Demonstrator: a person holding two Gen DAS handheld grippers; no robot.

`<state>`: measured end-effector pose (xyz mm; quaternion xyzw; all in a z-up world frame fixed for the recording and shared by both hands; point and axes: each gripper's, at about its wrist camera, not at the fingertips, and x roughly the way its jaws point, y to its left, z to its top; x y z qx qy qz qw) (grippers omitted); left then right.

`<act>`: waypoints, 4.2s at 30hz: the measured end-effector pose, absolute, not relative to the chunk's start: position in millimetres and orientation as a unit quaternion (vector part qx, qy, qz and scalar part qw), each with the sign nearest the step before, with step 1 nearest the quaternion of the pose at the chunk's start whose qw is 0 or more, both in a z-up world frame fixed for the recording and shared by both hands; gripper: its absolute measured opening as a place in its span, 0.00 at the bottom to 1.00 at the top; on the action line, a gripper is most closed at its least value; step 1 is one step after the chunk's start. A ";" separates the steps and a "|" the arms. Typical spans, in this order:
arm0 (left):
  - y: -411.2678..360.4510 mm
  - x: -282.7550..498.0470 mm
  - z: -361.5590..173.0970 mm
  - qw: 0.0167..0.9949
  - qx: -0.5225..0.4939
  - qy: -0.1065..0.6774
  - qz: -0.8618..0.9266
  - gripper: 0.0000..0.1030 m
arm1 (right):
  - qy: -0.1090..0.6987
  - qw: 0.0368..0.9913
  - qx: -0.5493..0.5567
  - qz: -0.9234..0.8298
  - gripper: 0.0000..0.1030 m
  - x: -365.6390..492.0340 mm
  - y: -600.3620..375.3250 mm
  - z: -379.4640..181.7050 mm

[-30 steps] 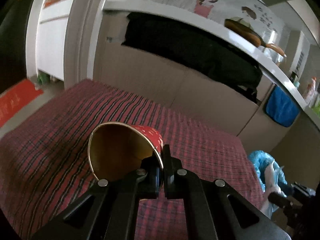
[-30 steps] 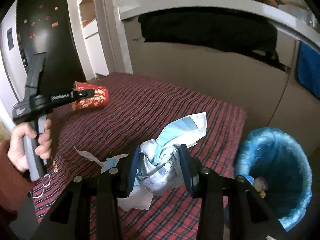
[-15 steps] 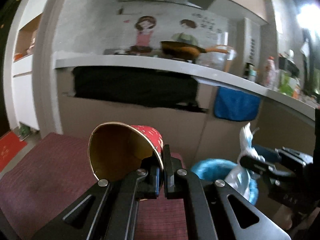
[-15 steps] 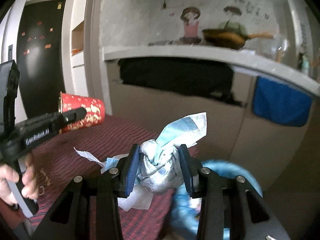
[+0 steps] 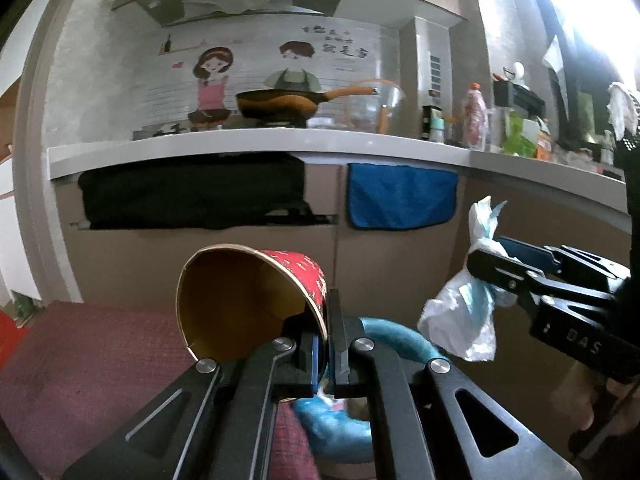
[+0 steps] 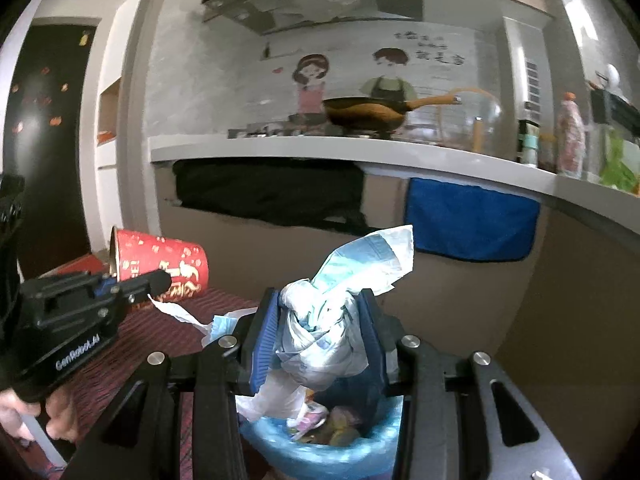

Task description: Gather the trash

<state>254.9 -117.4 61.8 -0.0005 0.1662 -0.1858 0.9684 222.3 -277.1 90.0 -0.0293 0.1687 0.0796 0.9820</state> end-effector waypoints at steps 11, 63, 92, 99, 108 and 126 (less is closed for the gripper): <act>-148.1 263.3 48.5 0.964 0.015 0.168 -0.204 0.03 | 0.190 0.980 -0.001 0.058 0.36 242.4 -309.5 63.6; -125.2 321.4 -17.6 0.947 -0.033 0.262 -0.186 0.50 | 0.301 0.952 0.033 0.052 0.46 290.3 -307.2 -28.8; -30.9 59.9 28.6 0.977 0.023 0.175 -0.119 0.50 | 0.199 0.979 0.007 0.040 0.49 68.5 -189.5 24.1; -24.1 37.7 18.3 0.974 0.024 0.196 -0.113 0.50 | 0.181 0.983 0.008 0.039 0.52 37.5 -181.1 24.3; -12.4 16.5 13.7 0.974 0.023 0.207 -0.087 0.50 | 0.185 0.982 -0.008 0.044 0.53 19.1 -168.9 14.2; 4.4 4.0 16.9 0.980 0.012 0.192 -0.061 0.50 | 0.173 0.984 -0.027 0.045 0.53 8.4 -153.9 12.4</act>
